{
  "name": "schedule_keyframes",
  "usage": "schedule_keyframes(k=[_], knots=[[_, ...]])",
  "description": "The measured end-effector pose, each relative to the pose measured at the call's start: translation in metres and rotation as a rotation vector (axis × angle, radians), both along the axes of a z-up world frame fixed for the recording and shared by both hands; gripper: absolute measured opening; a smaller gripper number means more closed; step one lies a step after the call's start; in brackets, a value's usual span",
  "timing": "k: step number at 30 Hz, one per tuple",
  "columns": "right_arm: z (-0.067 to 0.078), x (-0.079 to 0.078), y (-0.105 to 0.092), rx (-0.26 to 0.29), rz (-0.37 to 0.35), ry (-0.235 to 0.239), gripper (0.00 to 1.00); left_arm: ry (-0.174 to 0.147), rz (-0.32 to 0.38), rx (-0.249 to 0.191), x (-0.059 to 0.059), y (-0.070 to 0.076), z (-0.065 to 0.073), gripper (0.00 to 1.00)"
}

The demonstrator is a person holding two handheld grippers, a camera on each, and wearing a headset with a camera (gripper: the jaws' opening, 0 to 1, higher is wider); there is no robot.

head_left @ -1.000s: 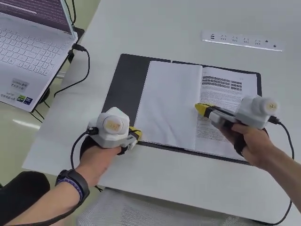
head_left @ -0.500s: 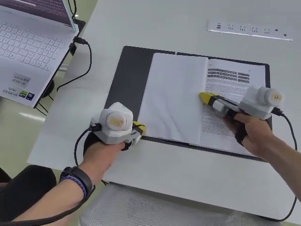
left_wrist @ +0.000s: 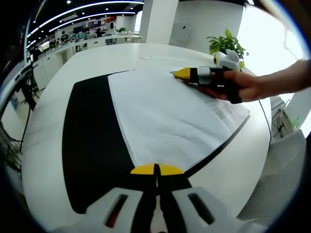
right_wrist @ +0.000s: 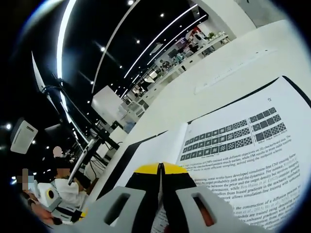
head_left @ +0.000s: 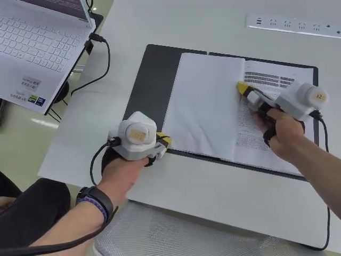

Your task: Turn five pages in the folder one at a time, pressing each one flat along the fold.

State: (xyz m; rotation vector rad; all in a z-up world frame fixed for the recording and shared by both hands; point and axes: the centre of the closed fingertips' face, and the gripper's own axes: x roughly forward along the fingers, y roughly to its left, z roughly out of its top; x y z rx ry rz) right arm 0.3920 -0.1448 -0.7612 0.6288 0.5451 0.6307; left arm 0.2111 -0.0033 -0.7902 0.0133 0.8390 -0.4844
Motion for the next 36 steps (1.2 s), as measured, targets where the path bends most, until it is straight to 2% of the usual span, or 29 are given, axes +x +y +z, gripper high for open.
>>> schedule_keyframes(k=[10,15,16,17,18,19,20,23,28,31,36], knots=[[-0.001,0.026,0.002,-0.024,-0.046,-0.008,0.0,0.0,-0.007,0.0,0.0,0.001,0.0,0.0],[-0.002,0.04,0.01,-0.07,-0.012,-0.015,0.0,-0.003,-0.005,0.0,0.0,0.001,0.0,0.0],[-0.005,0.054,0.005,-0.072,-0.01,-0.009,0.0,-0.002,-0.004,-0.002,0.0,0.001,0.0,0.0],[-0.006,0.059,0.004,-0.073,-0.01,-0.008,0.0,-0.002,-0.004,-0.003,0.0,0.001,0.0,0.0],[-0.01,0.074,-0.001,-0.055,-0.032,0.0,0.0,-0.002,-0.004,-0.004,0.0,0.001,0.0,0.0],[-0.011,0.079,-0.003,-0.036,-0.053,0.01,0.0,-0.002,-0.005,-0.005,0.001,0.001,0.0,0.0],[-0.013,0.074,-0.004,-0.022,-0.067,0.011,0.0,-0.001,-0.006,-0.005,0.001,0.001,0.0,0.0],[-0.017,0.084,-0.007,-0.013,-0.084,0.007,0.0,0.0,-0.006,-0.006,0.001,0.001,0.0,0.0],[-0.013,0.083,-0.005,-0.001,-0.101,0.008,0.0,0.0,-0.008,-0.007,0.0,0.001,0.0,0.0],[-0.011,0.08,-0.003,0.0,-0.094,0.004,0.0,0.002,-0.015,-0.005,0.0,0.001,0.0,0.0],[-0.005,0.066,0.002,-0.004,-0.039,-0.022,0.0,0.003,-0.012,-0.001,0.0,0.001,0.0,0.0]])
